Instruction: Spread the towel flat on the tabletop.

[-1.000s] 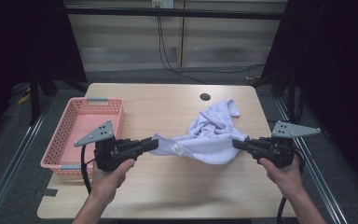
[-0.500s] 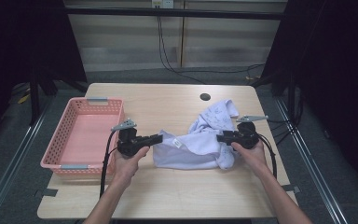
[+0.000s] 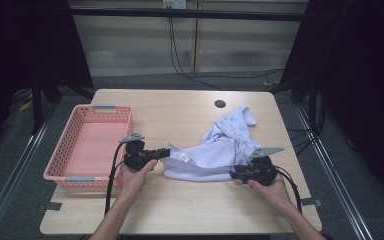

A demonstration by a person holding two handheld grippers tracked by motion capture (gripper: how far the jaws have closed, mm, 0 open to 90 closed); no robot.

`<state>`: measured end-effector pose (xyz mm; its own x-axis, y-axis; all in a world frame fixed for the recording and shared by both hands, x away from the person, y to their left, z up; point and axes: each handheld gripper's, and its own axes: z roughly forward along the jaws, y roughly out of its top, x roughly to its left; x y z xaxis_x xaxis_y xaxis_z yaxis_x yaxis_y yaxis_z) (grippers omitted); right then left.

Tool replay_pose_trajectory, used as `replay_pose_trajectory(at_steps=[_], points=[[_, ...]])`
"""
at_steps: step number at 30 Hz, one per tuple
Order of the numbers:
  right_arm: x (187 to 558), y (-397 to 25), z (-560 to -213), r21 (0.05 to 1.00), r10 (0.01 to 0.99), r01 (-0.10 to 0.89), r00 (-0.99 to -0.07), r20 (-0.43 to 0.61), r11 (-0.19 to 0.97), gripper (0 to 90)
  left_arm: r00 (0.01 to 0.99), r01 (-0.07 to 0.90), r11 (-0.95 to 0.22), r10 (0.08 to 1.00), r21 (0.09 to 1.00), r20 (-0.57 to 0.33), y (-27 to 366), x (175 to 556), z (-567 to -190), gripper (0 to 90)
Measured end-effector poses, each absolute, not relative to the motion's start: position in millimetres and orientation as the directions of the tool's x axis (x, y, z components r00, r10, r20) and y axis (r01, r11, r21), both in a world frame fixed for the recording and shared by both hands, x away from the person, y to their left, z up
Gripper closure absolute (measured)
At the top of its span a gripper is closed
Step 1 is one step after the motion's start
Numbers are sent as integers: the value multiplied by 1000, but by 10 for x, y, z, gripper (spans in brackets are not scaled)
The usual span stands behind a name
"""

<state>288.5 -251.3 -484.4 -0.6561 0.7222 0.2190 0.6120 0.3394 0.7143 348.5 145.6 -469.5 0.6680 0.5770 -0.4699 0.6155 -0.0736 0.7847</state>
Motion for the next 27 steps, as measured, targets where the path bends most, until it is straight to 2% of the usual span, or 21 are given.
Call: replay_pose_trajectory(at_steps=[2,4,7,8,10,12,15,18,19,20,22,23,25,27], points=[[2957,-2480,-4891,716,732,611,-649,207,339,549,671,613,-75,575,787,-468,1452,3481,-4693,861],[3003,-2450,-4901,720,755,604,-632,172,341,561,677,606,-82,575,791,-459,1454,3475,-4685,861],[3047,-2443,-4927,706,780,604,-614,118,369,820,681,597,-79,576,798,-452,1473,3453,-4653,863],[3044,-2485,-4905,715,773,606,-617,147,348,869,681,594,-75,578,801,-451,1484,3436,-4633,864],[3002,-2605,-4818,742,782,603,-598,178,292,888,681,585,-71,585,808,-441,1516,3399,-4583,866],[2964,-2784,-4727,768,798,591,-572,186,245,889,682,573,-57,587,818,-436,1543,3360,-4531,868],[2910,-3138,-4635,794,850,589,-487,199,151,889,681,564,-63,600,823,-421,1560,3304,-4482,869],[2859,-3393,-4648,789,889,602,-420,185,120,888,688,566,-80,594,821,-416,1570,3245,-4473,869],[2835,-3452,-4686,778,892,616,-412,186,123,876,688,566,-87,598,820,-411,1573,3235,-4474,869],[2818,-3464,-4706,770,898,626,-402,180,126,818,687,565,-103,608,819,-398,1569,3223,-4477,869],[2784,-3454,-4733,764,905,629,-396,154,145,655,693,563,-132,613,816,-380,1565,3219,-4512,867],[2763,-3448,-4708,774,900,617,-405,160,140,617,689,565,-130,617,814,-380,1571,3226,-4534,867],[2690,-3405,-4598,812,884,568,-439,163,133,595,679,575,-125,623,808,-387,1580,3250,-4572,866],[2610,-3332,-4521,831,866,539,-472,163,138,653,682,576,-124,618,808,-391,1583,3263,-4582,865]])
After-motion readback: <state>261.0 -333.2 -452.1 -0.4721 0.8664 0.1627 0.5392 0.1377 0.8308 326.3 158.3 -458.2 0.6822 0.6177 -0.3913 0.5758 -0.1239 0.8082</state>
